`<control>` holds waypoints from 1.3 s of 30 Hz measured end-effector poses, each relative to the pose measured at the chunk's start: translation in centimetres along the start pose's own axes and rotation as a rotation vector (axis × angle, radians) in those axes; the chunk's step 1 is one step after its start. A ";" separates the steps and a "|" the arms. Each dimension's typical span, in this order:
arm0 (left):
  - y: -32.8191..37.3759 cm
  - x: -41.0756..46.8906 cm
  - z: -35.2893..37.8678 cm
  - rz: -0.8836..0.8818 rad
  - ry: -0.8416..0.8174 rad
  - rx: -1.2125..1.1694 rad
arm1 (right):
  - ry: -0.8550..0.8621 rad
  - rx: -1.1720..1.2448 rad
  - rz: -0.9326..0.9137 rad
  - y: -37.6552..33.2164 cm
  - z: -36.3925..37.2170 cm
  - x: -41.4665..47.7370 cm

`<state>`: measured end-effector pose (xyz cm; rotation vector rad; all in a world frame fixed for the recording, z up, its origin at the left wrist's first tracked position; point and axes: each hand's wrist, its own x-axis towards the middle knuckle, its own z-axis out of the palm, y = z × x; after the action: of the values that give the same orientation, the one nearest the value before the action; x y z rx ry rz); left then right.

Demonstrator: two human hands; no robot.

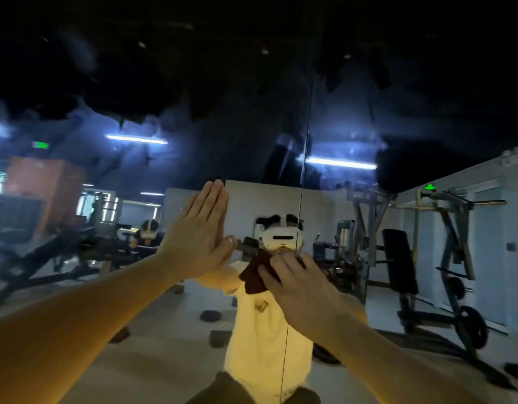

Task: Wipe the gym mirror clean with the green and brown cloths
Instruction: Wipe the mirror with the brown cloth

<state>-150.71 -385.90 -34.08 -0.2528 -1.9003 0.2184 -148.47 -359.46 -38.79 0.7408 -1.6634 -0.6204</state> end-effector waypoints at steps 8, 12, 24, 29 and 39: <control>1.2 -1.9 -0.7 -0.067 -0.097 -0.001 | 0.066 0.139 0.137 -3.1 2.1 0.8; 0.1 -3.9 -0.1 0.013 -0.050 0.027 | 0.078 0.114 0.088 -1.9 1.9 2.7; -5.1 -4.3 0.9 0.258 0.019 0.053 | 0.244 0.019 0.625 11.0 -1.1 20.6; -6.8 -3.3 0.9 0.150 0.129 -0.071 | 0.272 0.088 0.438 -2.8 1.9 13.1; -7.8 -2.5 3.0 0.052 0.189 -0.090 | 0.081 -0.139 0.256 5.1 0.6 15.7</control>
<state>-153.30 -394.18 -35.19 -0.3711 -1.7192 0.1391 -152.12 -367.86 -25.09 0.4384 -1.5911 -0.5109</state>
